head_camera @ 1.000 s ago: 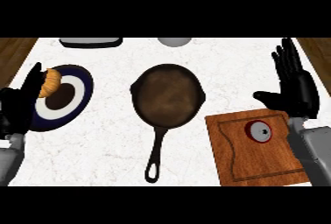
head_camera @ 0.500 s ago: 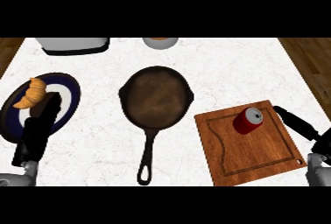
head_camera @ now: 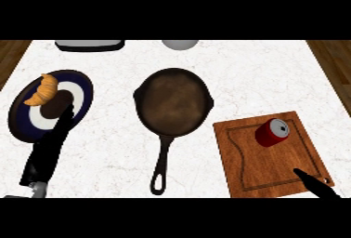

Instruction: Pick the can from the cutting board and place it in the pan

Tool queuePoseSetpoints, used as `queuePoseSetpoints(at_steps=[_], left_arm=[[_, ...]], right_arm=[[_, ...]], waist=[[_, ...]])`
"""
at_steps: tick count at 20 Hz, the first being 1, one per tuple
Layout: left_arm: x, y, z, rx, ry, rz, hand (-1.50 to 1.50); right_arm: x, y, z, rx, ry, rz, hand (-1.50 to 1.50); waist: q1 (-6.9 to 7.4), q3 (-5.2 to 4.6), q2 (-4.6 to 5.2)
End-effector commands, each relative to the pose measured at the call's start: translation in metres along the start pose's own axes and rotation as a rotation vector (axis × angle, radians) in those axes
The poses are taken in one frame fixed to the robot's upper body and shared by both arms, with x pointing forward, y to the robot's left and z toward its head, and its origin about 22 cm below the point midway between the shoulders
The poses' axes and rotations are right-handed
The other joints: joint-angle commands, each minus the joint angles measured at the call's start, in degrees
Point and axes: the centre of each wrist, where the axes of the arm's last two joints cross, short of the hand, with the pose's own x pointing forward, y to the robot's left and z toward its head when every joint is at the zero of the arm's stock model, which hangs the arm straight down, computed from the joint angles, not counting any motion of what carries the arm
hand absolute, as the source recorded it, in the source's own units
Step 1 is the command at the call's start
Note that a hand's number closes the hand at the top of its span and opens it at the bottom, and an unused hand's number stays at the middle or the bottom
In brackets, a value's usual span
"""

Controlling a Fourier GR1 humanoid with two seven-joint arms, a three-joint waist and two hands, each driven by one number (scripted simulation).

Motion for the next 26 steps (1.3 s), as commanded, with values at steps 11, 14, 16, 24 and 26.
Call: queuePoseSetpoints(at_steps=[11, 14, 16, 24, 26], left_arm=[[0.002, -0.027, 0.016, -0.060, -0.033, -0.001, 0.00], [0.005, -0.012, 0.009, -0.048, -0.032, -0.020, 0.00], [-0.004, -0.025, 0.012, -0.051, -0.037, -0.012, 0.00], [0.006, -0.020, 0.007, -0.051, -0.023, -0.008, 0.00], [0.006, -0.021, 0.005, -0.041, -0.045, -0.005, 0.00]], right_arm=[[0.112, -0.037, -0.005, 0.231, 0.119, 0.240, -1.50], [0.146, -0.031, -0.002, 0.263, 0.178, 0.282, -1.50], [0.168, -0.024, 0.003, 0.312, 0.191, 0.314, -1.50], [0.186, 0.006, 0.003, 0.432, 0.303, 0.508, -1.50], [0.192, 0.009, -0.005, 0.465, 0.317, 0.536, -1.50]], waist=[[3.66, 0.11, 0.57], [3.87, 0.27, 0.66], [3.52, 0.38, 0.65], [3.38, 0.40, 0.67], [3.42, 0.30, 0.68]])
